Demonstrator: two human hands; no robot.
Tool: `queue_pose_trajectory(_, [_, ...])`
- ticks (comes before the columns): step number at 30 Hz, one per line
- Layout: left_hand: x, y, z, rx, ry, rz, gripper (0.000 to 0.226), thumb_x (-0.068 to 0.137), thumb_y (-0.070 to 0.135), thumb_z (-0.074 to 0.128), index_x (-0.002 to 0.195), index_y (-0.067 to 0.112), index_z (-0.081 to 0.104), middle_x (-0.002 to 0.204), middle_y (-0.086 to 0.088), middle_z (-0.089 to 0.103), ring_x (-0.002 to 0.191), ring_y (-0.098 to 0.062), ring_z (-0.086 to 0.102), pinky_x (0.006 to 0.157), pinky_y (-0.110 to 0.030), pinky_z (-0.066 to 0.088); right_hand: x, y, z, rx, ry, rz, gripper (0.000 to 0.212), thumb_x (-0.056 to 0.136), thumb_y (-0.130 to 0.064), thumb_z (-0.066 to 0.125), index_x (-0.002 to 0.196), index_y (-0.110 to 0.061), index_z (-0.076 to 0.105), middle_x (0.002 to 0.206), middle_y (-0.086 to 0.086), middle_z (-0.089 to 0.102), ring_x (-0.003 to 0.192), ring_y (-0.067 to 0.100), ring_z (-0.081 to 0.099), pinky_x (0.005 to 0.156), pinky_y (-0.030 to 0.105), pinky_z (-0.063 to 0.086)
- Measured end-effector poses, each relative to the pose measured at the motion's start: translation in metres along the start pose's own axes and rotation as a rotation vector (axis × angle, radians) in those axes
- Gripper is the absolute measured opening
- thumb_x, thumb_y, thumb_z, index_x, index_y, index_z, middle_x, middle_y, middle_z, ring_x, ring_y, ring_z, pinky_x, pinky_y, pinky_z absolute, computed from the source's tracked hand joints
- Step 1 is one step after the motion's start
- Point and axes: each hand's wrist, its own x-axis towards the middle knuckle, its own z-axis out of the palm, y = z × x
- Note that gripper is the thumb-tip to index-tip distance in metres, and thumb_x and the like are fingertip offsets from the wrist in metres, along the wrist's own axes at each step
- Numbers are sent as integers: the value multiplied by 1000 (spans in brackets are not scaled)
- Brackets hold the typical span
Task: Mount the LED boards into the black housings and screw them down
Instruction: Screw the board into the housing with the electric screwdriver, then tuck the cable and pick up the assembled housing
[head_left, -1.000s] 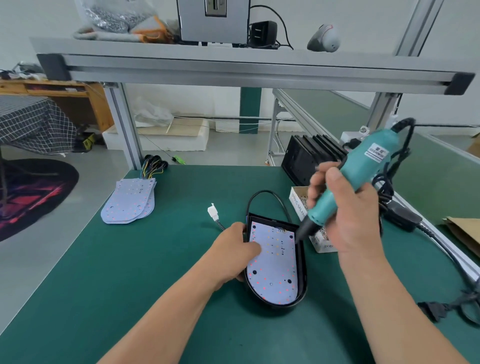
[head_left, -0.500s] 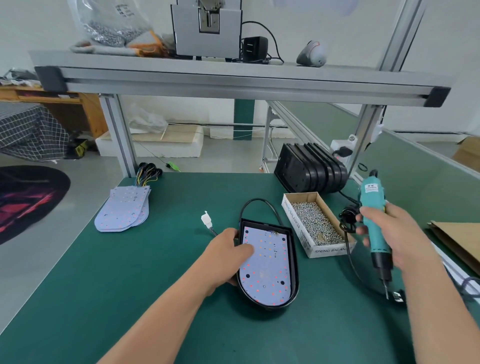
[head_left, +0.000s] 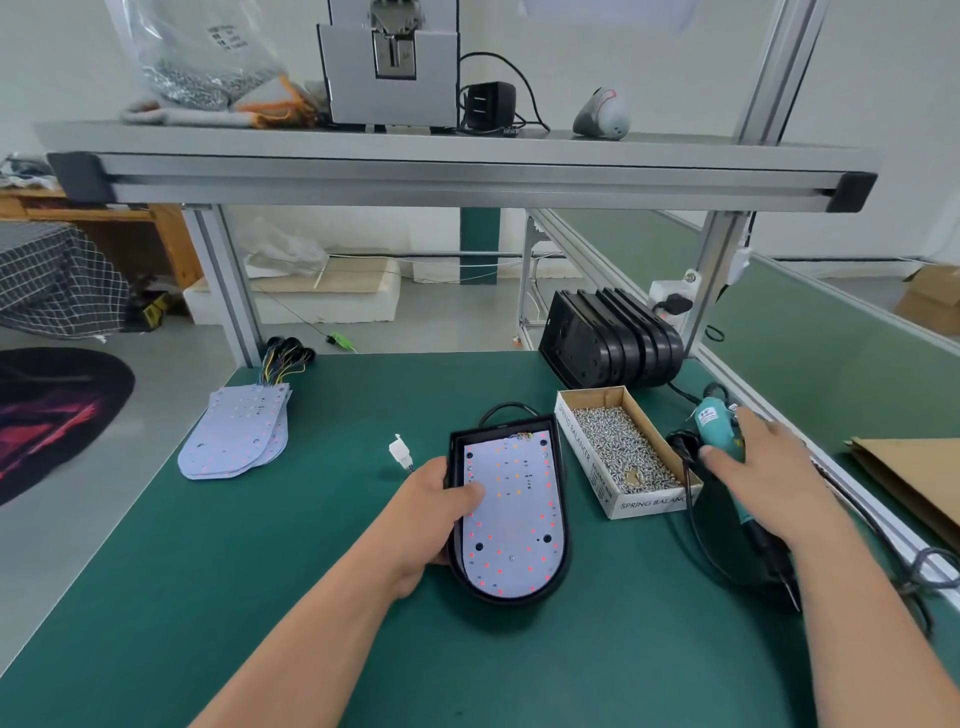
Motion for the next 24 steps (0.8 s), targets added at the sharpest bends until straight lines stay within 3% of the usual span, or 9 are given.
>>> queue_pose_trajectory(1, [1, 0, 0, -8, 2, 0, 17, 107, 19, 55, 118, 22, 68, 105, 4, 82, 87, -18, 80, 60, -30, 59, -1, -1, -1, 0, 29, -6, 64, 98, -38, 66, 152, -8, 46, 141, 24, 51, 132, 43, 43, 105, 52, 43])
queue_pose_trajectory(4, [3, -2, 0, -32, 18, 1, 16, 106, 19, 56, 118, 22, 66, 103, 3, 82, 85, -19, 79, 67, -34, 57, -9, -13, -5, 50, 188, -73, 41, 97, -33, 60, 129, -8, 64, 128, 21, 60, 121, 42, 49, 95, 49, 46])
queue_pose_trajectory(7, [5, -3, 0, -64, 17, 1, 18, 106, 17, 56, 120, 23, 65, 104, 2, 82, 86, -20, 79, 67, -34, 58, -36, -48, -5, 311, 270, -227, 35, 99, -43, 59, 129, -26, 69, 122, -9, 68, 112, 16, 64, 92, 37, 52])
queue_pose_trajectory(9, [5, -2, 0, -90, 14, -3, 19, 105, 16, 56, 122, 21, 64, 105, 2, 82, 87, -21, 80, 62, -33, 59, -60, -78, -1, 451, 159, -326, 34, 91, -60, 59, 116, -40, 70, 105, -26, 71, 97, -1, 67, 79, 19, 49])
queue_pose_trajectory(12, [4, -2, -2, -147, 5, 4, 22, 106, 16, 57, 126, 18, 63, 111, -1, 81, 96, -26, 80, 69, -37, 62, -81, -112, 20, 445, -99, -420, 47, 80, -76, 60, 113, -42, 66, 97, -26, 72, 91, -2, 66, 79, 11, 46])
queue_pose_trajectory(15, [4, -2, -3, -210, -21, 36, 24, 108, 19, 58, 131, 18, 63, 119, -2, 79, 108, -30, 77, 91, -54, 62, -87, -126, 38, 389, -283, -439, 36, 91, -55, 72, 120, -37, 64, 104, -22, 73, 98, -2, 66, 88, 27, 52])
queue_pose_trajectory(18, [3, 0, -2, -348, -84, 53, 31, 109, 27, 54, 136, 18, 65, 127, -4, 77, 116, -28, 75, 99, -56, 57, -89, -125, 42, 501, -278, -450, 34, 90, -24, 74, 120, -35, 65, 103, -23, 74, 94, 1, 69, 84, 31, 55])
queue_pose_trajectory(21, [2, 4, -2, -601, -200, 67, 50, 106, 49, 48, 144, 21, 65, 143, -7, 68, 132, -30, 65, 110, -57, 48, -92, -122, 39, 491, -160, -519, 40, 91, -23, 70, 120, -46, 58, 106, -31, 70, 97, -1, 66, 79, 18, 48])
queue_pose_trajectory(24, [2, 4, -3, -701, -303, 85, 63, 104, 57, 44, 152, 18, 56, 154, -12, 58, 143, -36, 54, 118, -63, 38, -94, -122, 36, 444, -88, -585, 42, 90, -28, 63, 123, -53, 51, 114, -35, 66, 104, -4, 64, 85, 16, 48])
